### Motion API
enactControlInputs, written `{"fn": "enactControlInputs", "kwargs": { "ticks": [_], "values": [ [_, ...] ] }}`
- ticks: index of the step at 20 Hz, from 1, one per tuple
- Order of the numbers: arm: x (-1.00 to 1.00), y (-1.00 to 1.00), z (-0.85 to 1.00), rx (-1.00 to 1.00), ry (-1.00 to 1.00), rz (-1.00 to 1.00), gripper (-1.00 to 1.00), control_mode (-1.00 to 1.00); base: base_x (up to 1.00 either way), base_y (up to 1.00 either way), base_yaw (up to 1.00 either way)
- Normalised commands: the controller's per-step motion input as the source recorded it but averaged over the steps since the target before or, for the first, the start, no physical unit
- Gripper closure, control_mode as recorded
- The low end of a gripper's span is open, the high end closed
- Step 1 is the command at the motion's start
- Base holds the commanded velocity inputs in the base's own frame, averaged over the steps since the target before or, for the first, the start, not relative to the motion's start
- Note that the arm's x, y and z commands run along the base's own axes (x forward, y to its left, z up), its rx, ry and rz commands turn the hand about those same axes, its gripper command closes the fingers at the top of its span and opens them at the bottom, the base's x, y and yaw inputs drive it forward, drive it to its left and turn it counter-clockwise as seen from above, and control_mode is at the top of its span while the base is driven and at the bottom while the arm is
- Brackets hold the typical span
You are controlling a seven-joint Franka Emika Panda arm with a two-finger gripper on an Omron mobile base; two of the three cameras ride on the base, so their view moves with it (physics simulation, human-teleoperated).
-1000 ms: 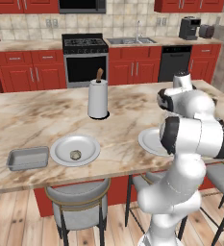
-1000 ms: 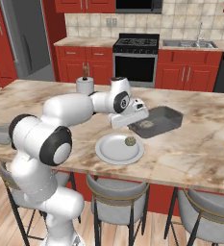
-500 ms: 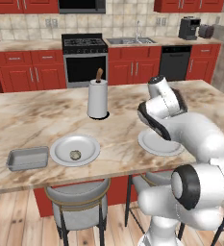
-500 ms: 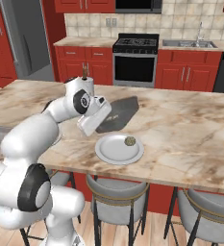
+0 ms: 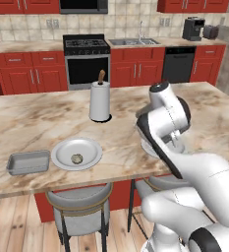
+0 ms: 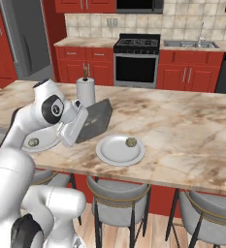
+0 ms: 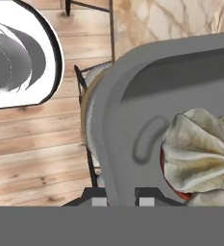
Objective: Place two dumplings into each of the tupperware containers and then place the containers in the fridge.
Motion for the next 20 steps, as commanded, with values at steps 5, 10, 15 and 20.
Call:
{"fn": "enactControlInputs", "kwargs": {
  "ticks": [5, 10, 15, 20],
  "values": [
    [-0.45, -0.03, 0.36, 0.26, 0.06, -0.04, 1.0, -1.0, 0.0, 0.0, 0.0],
    [-0.57, 0.02, 0.19, 0.22, 0.01, -0.06, 1.0, -1.0, 0.0, 0.0, 0.0],
    [-0.75, -0.05, 0.18, 0.15, 0.0, -0.06, 1.0, -1.0, 0.0, 0.0, 0.0],
    [-0.52, 0.07, 0.0, 0.0, -0.03, -0.09, 1.0, -1.0, 0.0, 0.0, 0.0]
  ]
}}
